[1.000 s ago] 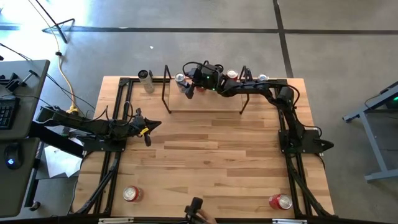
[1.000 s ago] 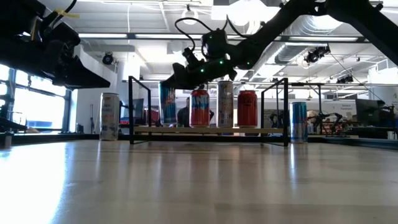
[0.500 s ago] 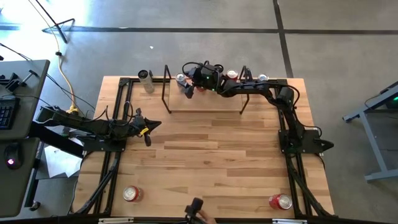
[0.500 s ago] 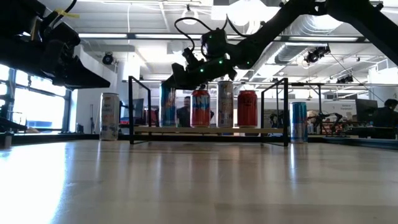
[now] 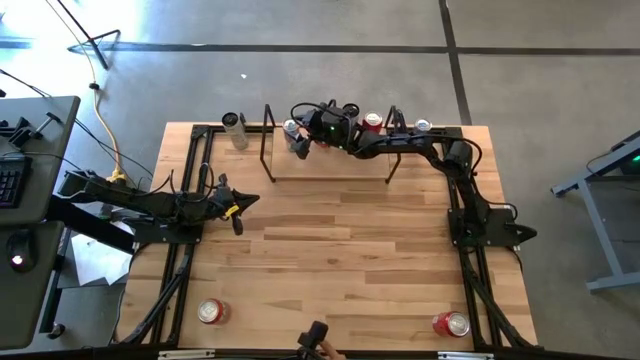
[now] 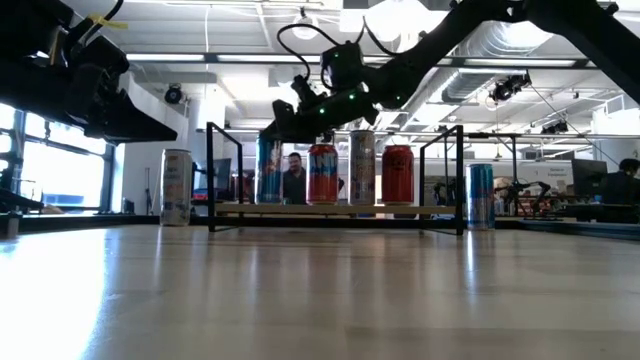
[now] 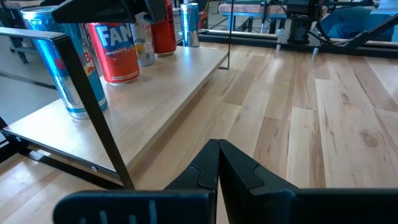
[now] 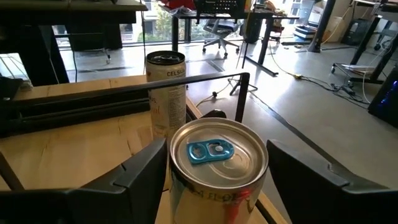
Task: Place canned beverage on shelf
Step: Put the bottom blue soda can on the shelf, then move the white-yellow soda can to the center of the table
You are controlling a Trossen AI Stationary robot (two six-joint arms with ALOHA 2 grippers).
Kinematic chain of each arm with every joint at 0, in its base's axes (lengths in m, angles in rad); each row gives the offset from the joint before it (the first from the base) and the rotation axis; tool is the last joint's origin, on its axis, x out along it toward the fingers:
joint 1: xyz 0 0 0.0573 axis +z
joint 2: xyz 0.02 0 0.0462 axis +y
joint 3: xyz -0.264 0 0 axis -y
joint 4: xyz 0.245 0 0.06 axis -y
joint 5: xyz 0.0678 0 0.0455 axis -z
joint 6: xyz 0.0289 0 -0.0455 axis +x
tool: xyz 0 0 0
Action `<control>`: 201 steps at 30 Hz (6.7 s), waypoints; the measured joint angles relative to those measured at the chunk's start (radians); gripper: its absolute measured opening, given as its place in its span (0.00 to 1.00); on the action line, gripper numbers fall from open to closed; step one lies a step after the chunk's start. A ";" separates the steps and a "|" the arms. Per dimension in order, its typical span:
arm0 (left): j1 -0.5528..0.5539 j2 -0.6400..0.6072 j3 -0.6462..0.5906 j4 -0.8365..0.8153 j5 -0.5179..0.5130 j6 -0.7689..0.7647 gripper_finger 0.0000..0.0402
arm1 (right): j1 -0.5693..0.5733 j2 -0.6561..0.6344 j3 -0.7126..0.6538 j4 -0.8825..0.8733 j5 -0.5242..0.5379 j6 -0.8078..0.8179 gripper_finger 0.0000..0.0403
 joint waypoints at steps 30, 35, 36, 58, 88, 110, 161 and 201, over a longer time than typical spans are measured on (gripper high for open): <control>0.000 0.000 0.000 0.024 -0.029 0.010 0.00 | 0.134 -0.110 -0.001 -0.225 0.165 -0.089 0.05; 0.000 0.000 0.000 0.029 -0.033 0.018 0.00 | 0.131 -0.054 0.067 -0.277 0.149 -0.063 0.01; 0.000 0.000 0.000 0.031 -0.032 0.018 0.00 | 0.133 -0.034 0.103 -0.312 0.152 -0.064 0.01; 0.000 0.000 0.000 0.013 -0.032 0.018 0.00 | 0.120 0.233 0.522 -0.682 0.368 -0.042 0.00; -0.006 0.002 0.000 -0.007 -0.019 0.025 0.00 | 0.294 0.004 -0.087 0.027 0.283 -0.070 0.00; -0.006 0.032 0.000 0.084 0.116 0.012 0.00 | 0.655 -0.659 -0.914 0.190 0.308 -0.037 0.00; 0.795 0.520 0.833 -0.609 0.269 0.158 0.42 | 0.474 -0.812 -1.277 0.875 0.314 -0.163 0.00; 1.127 1.276 1.669 -1.631 0.518 -0.007 0.59 | 0.312 -0.812 -1.271 0.589 -0.200 -0.036 0.00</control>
